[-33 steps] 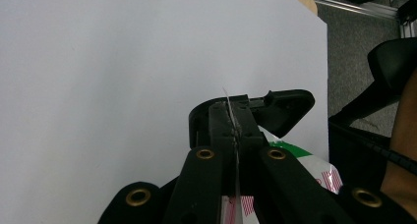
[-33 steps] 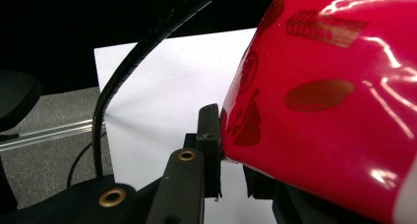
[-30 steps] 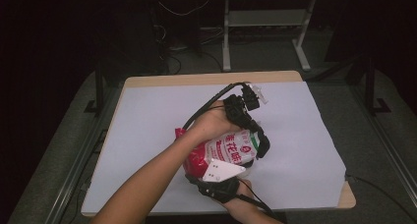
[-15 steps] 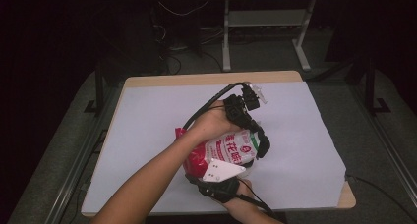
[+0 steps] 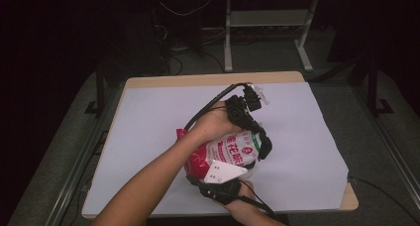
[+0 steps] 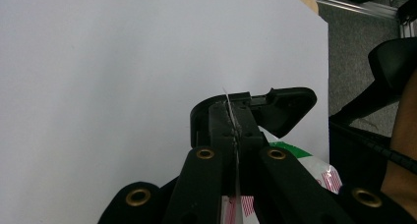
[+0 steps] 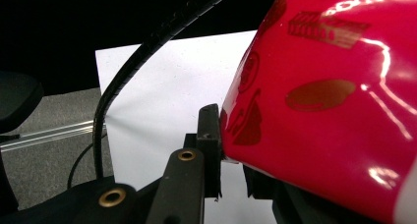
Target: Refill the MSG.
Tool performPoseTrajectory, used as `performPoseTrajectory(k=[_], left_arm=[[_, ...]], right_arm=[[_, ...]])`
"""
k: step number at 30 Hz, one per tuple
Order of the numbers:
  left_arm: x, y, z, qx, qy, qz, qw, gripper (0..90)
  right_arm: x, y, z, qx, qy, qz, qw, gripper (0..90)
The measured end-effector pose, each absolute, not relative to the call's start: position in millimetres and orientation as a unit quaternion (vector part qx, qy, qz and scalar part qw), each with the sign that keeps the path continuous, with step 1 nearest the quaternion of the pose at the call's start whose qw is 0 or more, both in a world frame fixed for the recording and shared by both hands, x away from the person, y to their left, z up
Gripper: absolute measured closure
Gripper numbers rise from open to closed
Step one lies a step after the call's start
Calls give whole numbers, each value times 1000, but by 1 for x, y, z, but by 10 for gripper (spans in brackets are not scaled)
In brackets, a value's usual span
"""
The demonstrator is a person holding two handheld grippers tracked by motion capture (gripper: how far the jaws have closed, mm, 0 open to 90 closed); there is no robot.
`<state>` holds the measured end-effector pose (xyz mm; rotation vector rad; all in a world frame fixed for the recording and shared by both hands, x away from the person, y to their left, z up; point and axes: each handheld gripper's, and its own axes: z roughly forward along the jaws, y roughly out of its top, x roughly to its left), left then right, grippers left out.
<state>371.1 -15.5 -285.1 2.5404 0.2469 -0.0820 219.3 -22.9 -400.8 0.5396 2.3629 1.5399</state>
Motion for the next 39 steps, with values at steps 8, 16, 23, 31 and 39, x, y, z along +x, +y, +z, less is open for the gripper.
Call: performPoseTrajectory(k=[8,16,23,31,39], left_arm=[[371,-15,-285,953,91,-29,288,899],[371,-16,-285,953,91,-29,287,899],[371,-16,-285,953,90,-29,289,899],[371,-16,-285,954,89,-29,286,899],[371,-17,-286,955,89,-28,283,899]], right_arm=[[219,-23,-401,186,815,531,135,789],[219,-23,-401,185,815,532,136,790],[219,-23,-401,185,815,532,135,790],[219,-23,-400,184,815,533,134,790],[219,-23,-400,183,814,534,133,790]])
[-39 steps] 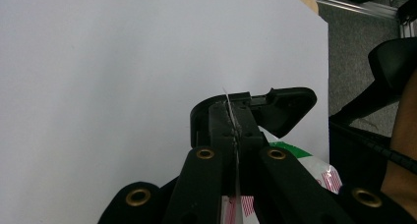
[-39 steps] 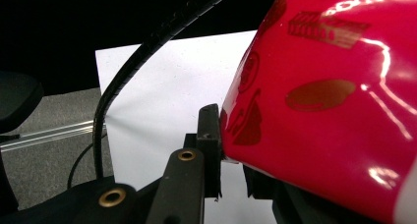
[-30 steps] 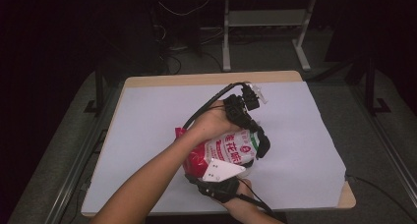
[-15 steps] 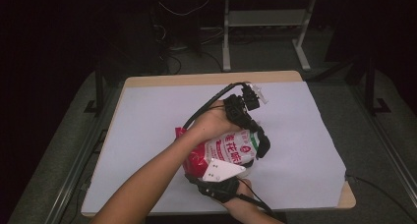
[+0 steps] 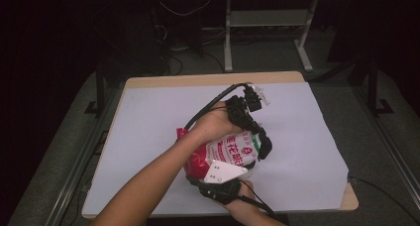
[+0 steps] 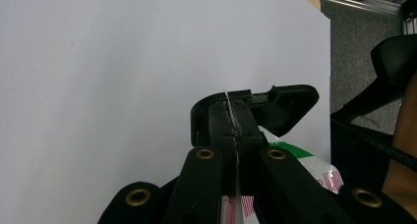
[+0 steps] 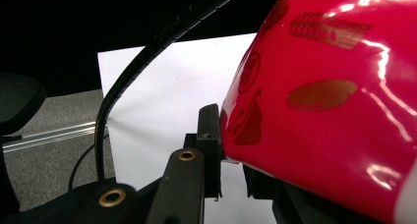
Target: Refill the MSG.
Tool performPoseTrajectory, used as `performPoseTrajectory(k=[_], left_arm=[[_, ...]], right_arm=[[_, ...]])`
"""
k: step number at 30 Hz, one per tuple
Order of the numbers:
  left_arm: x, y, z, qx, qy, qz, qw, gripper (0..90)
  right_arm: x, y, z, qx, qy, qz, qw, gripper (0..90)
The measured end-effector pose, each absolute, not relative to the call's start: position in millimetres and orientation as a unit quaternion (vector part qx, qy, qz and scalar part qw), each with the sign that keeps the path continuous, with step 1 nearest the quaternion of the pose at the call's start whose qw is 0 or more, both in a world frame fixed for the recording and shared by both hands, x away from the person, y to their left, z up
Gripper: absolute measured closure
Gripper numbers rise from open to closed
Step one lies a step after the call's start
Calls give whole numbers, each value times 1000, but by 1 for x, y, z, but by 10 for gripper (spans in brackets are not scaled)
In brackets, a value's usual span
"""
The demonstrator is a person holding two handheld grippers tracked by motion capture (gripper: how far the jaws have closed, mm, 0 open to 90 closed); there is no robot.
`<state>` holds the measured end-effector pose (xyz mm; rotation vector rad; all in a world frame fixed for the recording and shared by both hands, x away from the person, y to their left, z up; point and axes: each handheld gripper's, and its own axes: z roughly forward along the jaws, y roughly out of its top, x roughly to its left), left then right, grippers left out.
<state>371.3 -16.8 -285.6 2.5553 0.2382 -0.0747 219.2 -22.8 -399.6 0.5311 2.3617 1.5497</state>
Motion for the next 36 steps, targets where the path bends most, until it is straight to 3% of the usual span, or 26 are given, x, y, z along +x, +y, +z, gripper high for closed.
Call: performPoseTrajectory(k=[36], left_arm=[[369,-20,-283,959,88,-24,270,899]], right_arm=[[218,-23,-396,179,810,543,134,790]])
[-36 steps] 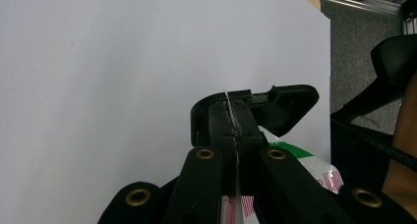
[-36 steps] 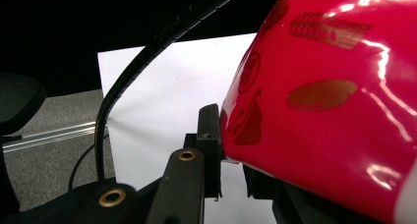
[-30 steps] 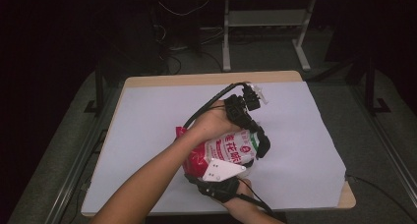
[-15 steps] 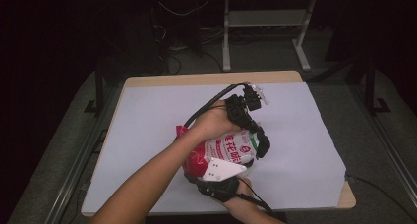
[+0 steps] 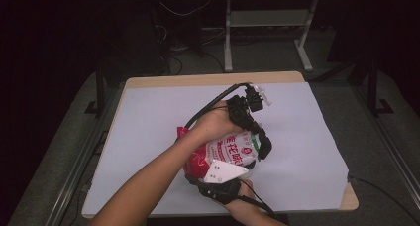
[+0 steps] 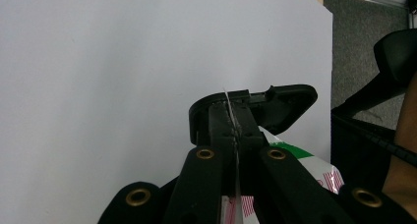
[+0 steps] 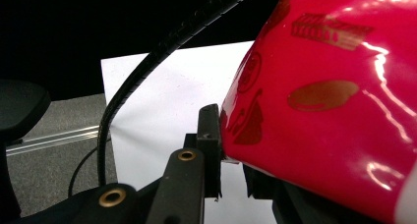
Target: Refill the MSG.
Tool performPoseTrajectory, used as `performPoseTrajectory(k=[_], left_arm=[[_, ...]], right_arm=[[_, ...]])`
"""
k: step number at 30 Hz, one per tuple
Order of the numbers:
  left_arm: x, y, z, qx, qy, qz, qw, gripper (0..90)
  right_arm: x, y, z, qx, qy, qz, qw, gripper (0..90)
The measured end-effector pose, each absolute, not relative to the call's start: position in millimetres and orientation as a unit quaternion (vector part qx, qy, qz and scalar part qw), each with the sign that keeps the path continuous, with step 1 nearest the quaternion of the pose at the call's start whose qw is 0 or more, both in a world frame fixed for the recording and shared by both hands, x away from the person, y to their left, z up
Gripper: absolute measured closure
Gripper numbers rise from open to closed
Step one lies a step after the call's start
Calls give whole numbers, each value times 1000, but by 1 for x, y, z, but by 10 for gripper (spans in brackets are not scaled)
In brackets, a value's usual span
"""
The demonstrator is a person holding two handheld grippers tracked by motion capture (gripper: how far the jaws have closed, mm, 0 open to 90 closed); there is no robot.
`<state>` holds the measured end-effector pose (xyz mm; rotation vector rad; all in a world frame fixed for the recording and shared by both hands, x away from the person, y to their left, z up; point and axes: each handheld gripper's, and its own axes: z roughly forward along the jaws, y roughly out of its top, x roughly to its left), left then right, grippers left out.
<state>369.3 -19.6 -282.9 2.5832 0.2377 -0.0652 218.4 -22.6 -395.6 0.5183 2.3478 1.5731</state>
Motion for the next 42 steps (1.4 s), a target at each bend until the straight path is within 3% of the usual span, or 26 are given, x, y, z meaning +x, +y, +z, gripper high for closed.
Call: performPoseTrajectory(k=[42], left_arm=[[368,-21,-282,962,85,-25,258,899]], right_arm=[[218,-21,-394,176,807,547,135,790]])
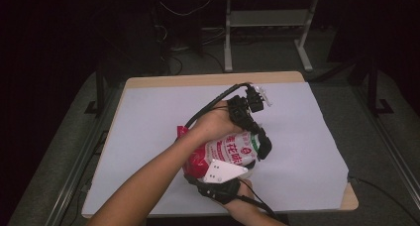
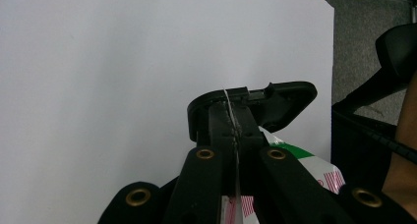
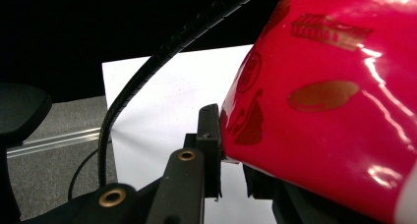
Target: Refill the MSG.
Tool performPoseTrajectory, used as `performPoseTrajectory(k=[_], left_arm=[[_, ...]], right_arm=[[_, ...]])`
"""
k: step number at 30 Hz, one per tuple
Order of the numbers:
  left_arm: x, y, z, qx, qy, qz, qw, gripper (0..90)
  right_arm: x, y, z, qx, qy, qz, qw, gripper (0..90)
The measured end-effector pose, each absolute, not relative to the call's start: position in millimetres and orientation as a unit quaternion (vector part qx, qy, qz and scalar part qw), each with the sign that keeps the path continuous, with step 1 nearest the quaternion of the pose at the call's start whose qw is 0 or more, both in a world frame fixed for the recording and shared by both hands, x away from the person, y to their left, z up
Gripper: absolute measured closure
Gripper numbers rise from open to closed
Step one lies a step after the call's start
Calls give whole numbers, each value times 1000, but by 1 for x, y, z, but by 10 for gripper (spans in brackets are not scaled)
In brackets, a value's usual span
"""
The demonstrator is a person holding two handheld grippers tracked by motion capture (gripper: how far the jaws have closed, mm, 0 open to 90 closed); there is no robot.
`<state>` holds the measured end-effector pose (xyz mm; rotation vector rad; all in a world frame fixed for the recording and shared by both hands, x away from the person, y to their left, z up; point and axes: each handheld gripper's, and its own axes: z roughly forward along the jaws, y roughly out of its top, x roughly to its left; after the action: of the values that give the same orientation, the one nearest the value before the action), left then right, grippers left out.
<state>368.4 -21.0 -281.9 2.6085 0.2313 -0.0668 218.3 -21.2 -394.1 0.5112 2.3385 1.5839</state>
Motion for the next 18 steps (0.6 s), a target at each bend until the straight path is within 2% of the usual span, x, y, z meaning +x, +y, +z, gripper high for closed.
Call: performPoseTrajectory(k=[18], left_arm=[[368,-23,-281,963,83,-24,255,899]], right_arm=[[218,-22,-393,177,806,549,137,790]])
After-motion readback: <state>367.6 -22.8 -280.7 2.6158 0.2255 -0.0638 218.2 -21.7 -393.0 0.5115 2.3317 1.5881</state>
